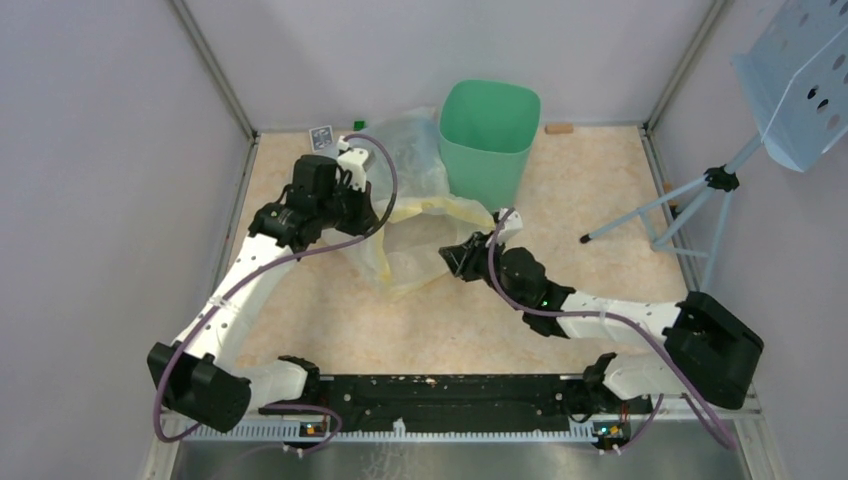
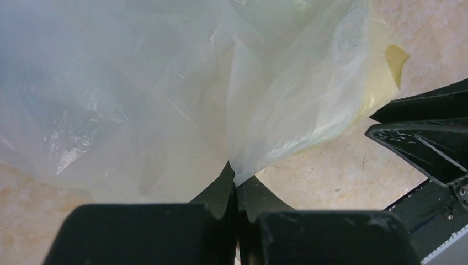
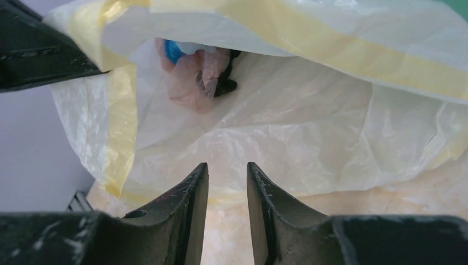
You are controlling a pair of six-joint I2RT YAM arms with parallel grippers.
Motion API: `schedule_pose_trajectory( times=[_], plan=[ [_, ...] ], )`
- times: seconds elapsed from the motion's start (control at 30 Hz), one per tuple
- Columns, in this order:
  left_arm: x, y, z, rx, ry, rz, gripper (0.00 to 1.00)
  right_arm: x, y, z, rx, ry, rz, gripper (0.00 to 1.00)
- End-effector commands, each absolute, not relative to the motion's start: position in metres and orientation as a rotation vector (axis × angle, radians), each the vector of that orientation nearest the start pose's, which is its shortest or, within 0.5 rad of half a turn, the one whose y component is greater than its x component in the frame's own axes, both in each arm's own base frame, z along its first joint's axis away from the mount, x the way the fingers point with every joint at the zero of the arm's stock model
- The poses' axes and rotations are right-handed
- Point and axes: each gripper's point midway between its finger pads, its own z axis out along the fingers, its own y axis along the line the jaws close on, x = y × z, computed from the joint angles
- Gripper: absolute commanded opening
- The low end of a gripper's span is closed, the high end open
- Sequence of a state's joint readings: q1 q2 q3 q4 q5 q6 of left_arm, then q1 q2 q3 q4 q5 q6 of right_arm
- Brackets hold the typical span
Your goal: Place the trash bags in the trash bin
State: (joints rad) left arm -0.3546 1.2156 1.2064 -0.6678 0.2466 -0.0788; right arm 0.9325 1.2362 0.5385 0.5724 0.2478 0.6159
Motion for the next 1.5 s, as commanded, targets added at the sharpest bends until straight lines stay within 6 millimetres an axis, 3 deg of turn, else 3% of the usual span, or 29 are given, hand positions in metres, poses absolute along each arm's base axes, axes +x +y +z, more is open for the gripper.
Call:
schedule_pose_trajectory(
  times=[0.0, 0.23, 0.27, 0.4, 0.6, 0.8, 1.0, 1.17, 1.33, 1.47],
  plan=[
    [0.302, -0.164, 0.262, 0.431, 2.161, -0.536, 0.0, 0.269, 0.33, 0.217, 0.22, 1.645, 1.132, 0.29],
    [0.301, -0.156, 0.264, 0.411, 2.158, -0.495, 0.0, 0.274, 0.379, 0.179, 0.496, 1.641, 1.434, 0.03],
    [0.301, -0.156, 0.264, 0.412, 2.158, -0.497, 0.0, 0.272, 0.384, 0.183, 0.518, 1.618, 1.472, 0.0],
    [0.3, -0.157, 0.261, 0.425, 2.171, -0.499, 0.0, 0.267, 0.409, 0.17, 0.618, 1.588, 1.626, 0.0],
    [0.298, -0.151, 0.259, 0.439, 2.183, -0.467, 0.0, 0.279, 0.435, 0.178, 0.71, 1.501, 1.845, 0.0],
    [0.293, -0.149, 0.255, 0.446, 2.196, -0.465, 0.0, 0.311, 0.456, 0.186, 0.78, 1.433, 1.988, 0.29],
    [0.288, -0.148, 0.253, 0.459, 2.222, -0.462, 0.0, 0.343, 0.459, 0.201, 0.765, 1.411, 1.964, 0.59],
    [0.286, -0.147, 0.256, 0.463, 2.223, -0.464, 0.0, 0.365, 0.463, 0.201, 0.783, 1.38, 1.985, 0.66],
    [0.285, -0.146, 0.256, 0.462, 2.224, -0.458, 0.0, 0.38, 0.486, 0.2, 0.763, 1.446, 1.957, 0.69],
    [0.288, -0.139, 0.259, 0.43, 2.224, -0.413, 0.0, 0.391, 0.494, 0.18, 0.815, 1.542, 1.863, 0.69]
  ],
)
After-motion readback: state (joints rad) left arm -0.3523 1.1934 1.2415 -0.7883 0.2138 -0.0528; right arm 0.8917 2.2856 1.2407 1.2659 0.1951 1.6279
